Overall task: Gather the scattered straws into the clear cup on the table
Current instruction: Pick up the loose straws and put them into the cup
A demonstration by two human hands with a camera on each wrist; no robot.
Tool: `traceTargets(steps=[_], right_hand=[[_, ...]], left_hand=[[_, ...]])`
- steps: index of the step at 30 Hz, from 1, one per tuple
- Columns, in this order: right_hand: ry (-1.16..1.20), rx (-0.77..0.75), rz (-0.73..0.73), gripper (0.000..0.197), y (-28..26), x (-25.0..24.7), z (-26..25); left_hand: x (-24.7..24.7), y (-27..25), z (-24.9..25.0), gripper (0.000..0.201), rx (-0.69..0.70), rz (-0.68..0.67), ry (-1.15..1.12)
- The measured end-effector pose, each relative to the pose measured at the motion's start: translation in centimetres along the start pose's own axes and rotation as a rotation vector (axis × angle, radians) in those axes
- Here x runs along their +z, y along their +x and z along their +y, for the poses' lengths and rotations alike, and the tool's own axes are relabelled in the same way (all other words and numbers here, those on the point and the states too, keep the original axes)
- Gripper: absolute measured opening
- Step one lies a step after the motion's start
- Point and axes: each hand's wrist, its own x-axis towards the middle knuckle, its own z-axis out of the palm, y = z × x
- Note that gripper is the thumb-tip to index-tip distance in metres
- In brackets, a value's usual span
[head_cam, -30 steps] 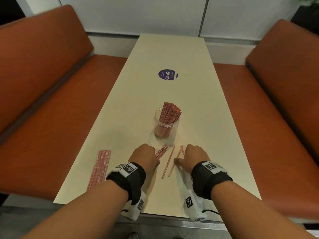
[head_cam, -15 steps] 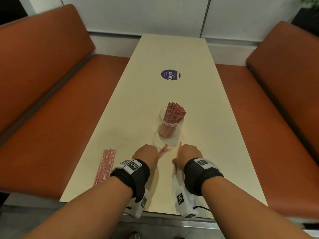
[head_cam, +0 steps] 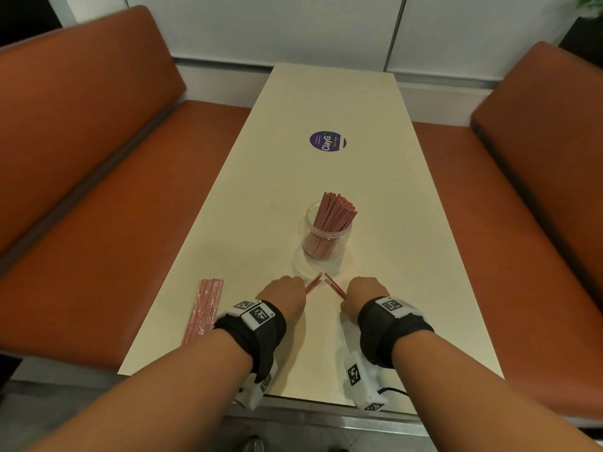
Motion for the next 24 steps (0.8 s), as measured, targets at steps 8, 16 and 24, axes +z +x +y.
traceTargets(steps=[8, 16, 24], right_hand=[[-0.140, -0.095, 0.006, 0.025, 0.0, 0.4, -0.2], [-0.129, -0.080, 0.056, 0.030, -0.2, 1.0, -0.2], [-0.092, -0.127, 0.160, 0.028, -0.3, 2.3, -0.4]], left_hand=[[-0.5, 0.1, 0.3, 0.026, 0.032, 0.010, 0.077], [-0.3, 1.0, 1.2, 0.028, -0.017, -0.056, 0.054], [1.0, 0.3, 2.2, 0.032, -0.024, 0.048, 0.069]])
